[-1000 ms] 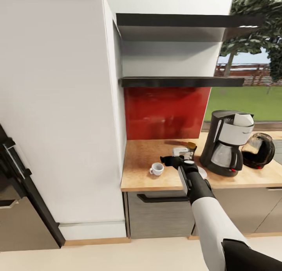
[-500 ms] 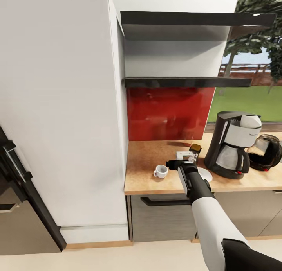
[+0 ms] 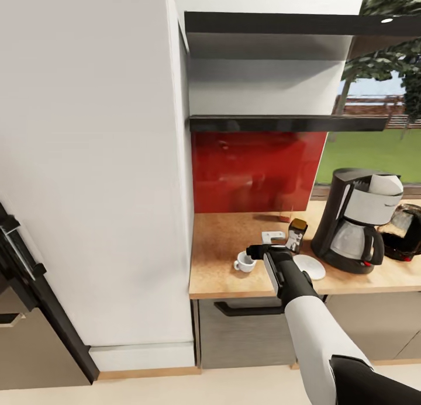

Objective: Set up a coffee station on the kitchen countertop: keep the coffee maker on the countertop, move the bottle of coffee from the kitchen shelf to the counter next to the coffee maker, place a paper coffee filter on top of the coffee maker, put the saucer next to the coffee maker with the coffee cup on the saucer, and place the electric kettle next to the coffee maker.

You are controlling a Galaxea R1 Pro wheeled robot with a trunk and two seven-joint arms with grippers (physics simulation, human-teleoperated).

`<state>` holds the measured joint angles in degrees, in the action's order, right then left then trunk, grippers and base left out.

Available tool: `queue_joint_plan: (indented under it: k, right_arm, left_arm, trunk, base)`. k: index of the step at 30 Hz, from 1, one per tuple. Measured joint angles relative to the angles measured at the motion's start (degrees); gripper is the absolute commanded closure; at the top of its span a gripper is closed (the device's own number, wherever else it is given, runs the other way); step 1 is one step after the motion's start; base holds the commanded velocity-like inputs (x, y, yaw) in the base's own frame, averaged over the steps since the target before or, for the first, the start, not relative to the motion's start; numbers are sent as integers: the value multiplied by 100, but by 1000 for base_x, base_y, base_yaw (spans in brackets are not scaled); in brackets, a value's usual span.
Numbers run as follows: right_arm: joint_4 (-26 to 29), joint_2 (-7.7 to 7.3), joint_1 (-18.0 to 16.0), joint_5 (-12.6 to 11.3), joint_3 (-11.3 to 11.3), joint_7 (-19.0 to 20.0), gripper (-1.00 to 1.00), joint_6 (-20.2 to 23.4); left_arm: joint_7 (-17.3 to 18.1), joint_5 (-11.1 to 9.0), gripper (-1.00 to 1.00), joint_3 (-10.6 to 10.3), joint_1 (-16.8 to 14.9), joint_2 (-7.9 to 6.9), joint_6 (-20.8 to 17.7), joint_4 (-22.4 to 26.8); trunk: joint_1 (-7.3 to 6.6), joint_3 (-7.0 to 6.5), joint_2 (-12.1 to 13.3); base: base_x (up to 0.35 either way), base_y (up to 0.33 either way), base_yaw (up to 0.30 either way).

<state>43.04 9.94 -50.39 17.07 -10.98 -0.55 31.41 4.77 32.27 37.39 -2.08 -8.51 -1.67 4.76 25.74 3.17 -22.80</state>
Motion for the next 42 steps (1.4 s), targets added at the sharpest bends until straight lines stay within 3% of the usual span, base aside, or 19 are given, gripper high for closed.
queue_joint_plan:
  k: [24, 34, 42]
  right_arm:
    - [-362, 0, 9, 7, -129, -25, -100, 239]
    - [-495, -143, 9, 7, -138, -25, -100, 239]
    - [-667, -165, 16, 1, -136, -21, -100, 239]
  left_arm:
    - [1, 1, -100, -9, 39, -3, -7, -46]
    - [1, 0, -100, -9, 39, -3, -8, -53]
    - [1, 0, -100, -9, 41, -3, -8, -54]
  trunk:
    - [0, 0, 1]
    - [1, 0, 1]
    - [1, 0, 1]
  base:
    - [58, 0, 0]
    - [112, 0, 0]
    - [3, 0, 0]
